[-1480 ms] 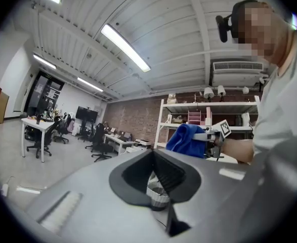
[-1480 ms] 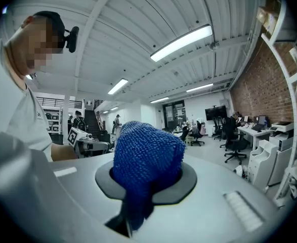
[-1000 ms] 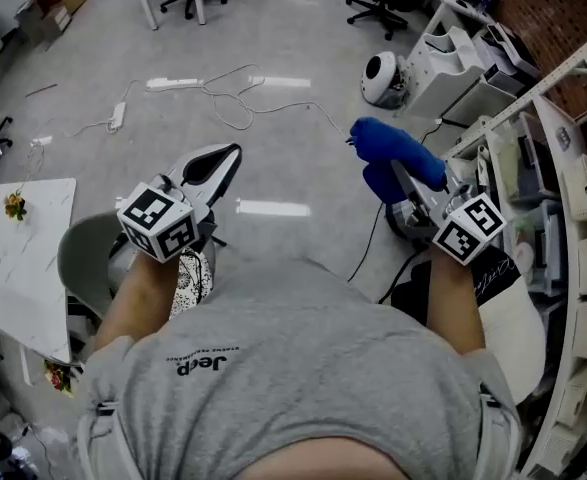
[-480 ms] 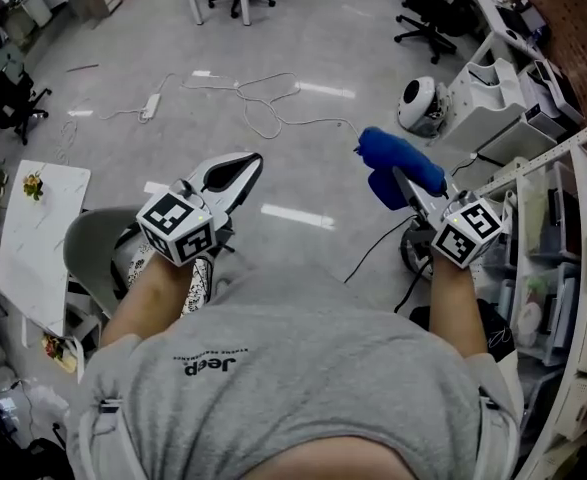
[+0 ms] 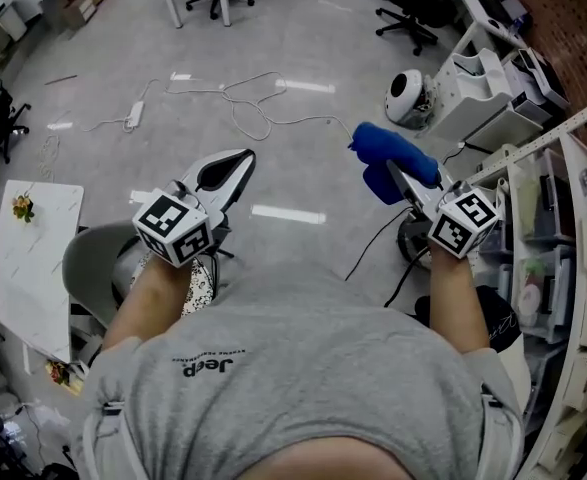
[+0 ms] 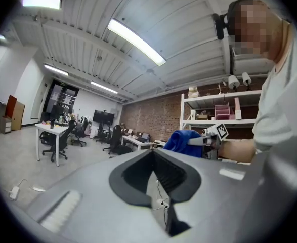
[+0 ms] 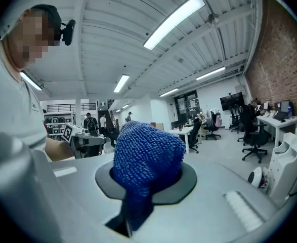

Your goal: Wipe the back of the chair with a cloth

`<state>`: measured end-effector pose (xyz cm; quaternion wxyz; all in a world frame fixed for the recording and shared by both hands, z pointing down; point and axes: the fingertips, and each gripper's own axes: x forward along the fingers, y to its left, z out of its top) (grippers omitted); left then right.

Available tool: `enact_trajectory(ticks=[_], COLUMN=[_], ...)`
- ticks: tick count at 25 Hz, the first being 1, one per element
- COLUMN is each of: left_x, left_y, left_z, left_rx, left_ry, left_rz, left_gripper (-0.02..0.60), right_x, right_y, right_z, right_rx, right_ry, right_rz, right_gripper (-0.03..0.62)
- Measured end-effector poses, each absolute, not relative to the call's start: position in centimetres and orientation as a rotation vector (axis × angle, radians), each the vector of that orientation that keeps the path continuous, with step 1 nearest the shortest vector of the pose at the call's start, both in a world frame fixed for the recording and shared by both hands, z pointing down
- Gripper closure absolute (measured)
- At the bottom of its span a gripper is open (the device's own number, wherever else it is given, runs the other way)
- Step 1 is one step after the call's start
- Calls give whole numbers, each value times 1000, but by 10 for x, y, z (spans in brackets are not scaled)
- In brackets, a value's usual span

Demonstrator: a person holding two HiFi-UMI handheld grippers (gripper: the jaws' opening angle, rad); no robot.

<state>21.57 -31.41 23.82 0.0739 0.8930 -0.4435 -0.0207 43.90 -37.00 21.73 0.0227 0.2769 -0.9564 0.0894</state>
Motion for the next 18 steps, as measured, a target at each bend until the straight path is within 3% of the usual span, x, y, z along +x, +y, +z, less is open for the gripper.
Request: enact_trajectory(ticks=[8,18], left_x=[130,-87], left_y=[-280,-120], left_z=[251,315], left_rx=[2517,1970], left_ry=[-1613,-2166], left_rz=[-92,-136], left_gripper=[523,523], right_x=[320,-7], right_y=[-384,-306], right_z=[216,266], right_rx=[486,-309], right_ry=[-2957,-2833], right_rz=[228,118], right_gripper=[534,534])
